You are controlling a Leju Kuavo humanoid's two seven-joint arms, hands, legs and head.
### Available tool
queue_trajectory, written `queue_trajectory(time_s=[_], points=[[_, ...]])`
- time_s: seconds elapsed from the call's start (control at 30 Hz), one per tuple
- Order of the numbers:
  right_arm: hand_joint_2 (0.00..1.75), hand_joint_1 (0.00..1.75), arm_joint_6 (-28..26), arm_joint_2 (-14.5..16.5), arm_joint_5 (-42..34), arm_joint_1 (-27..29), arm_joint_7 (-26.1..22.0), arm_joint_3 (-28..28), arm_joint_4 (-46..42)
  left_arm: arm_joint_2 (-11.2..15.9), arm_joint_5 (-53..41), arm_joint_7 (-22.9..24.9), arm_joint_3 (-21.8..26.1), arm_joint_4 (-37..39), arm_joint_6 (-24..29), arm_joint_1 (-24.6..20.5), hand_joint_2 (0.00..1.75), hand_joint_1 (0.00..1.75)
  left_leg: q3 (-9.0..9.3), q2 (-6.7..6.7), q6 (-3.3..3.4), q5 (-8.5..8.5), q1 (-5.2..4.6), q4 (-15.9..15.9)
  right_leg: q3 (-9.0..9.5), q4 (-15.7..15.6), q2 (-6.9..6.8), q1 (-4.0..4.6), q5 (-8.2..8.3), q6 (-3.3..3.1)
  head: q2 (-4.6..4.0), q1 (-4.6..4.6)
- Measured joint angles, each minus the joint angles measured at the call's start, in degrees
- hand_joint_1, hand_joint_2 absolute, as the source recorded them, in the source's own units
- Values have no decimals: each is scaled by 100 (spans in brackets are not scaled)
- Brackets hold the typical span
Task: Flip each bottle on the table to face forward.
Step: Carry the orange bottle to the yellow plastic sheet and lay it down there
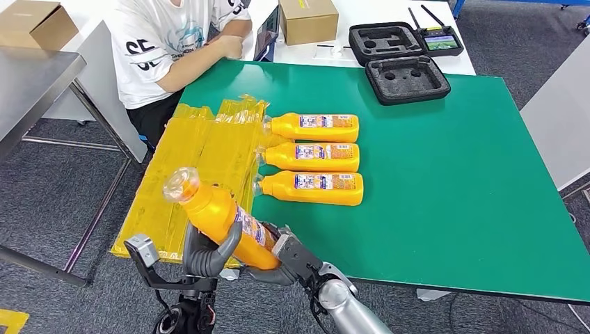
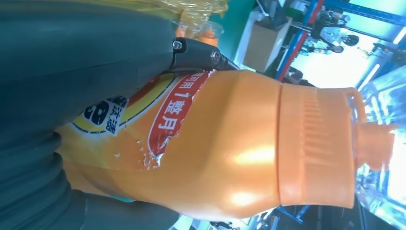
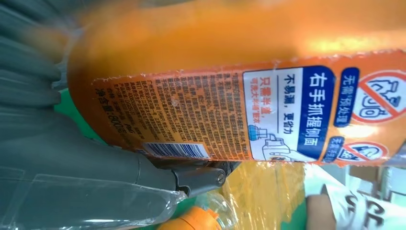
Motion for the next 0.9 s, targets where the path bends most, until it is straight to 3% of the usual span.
queue_trajectory(time_s=[0.07,0.1,0.67,0.7,0.8,0.83,0.9], points=[[175,53,-49,9,-85,-10,-10,-1,-69,4,-13,-2,-35,8,27,-89,175,175,0,0,0,0,0,0,1,0,0,0,0,0,0,1],[175,28,-92,17,-119,-20,-14,-3,-99,7,-7,-2,-46,19,32,-134,175,175,0,0,0,0,0,0,1,0,0,0,1,0,0,1],[175,28,-269,95,-167,-115,-49,-8,-224,14,11,-2,-91,163,25,-307,175,175,0,0,0,0,0,0,0,0,0,0,0,0,0,1],[175,21,-269,95,-167,-115,-52,-8,-224,14,11,-2,-92,164,25,-307,175,175,0,0,0,0,0,0,0,0,0,0,0,0,0,1],[44,0,-277,95,-170,-117,-60,-8,-224,16,11,-2,-94,166,25,-306,175,175,1,0,0,0,0,0,0,0,0,0,0,0,0,1],[0,0,-295,96,-177,-119,-69,-8,-224,16,10,-3,-96,166,25,-306,175,175,1,0,0,0,0,0,0,0,0,0,0,0,0,1],[0,0,-388,99,-223,-121,-126,-15,-230,16,9,-27,-99,172,28,-317,175,175,1,0,0,0,0,0,-1,0,0,0,0,0,0,1]])
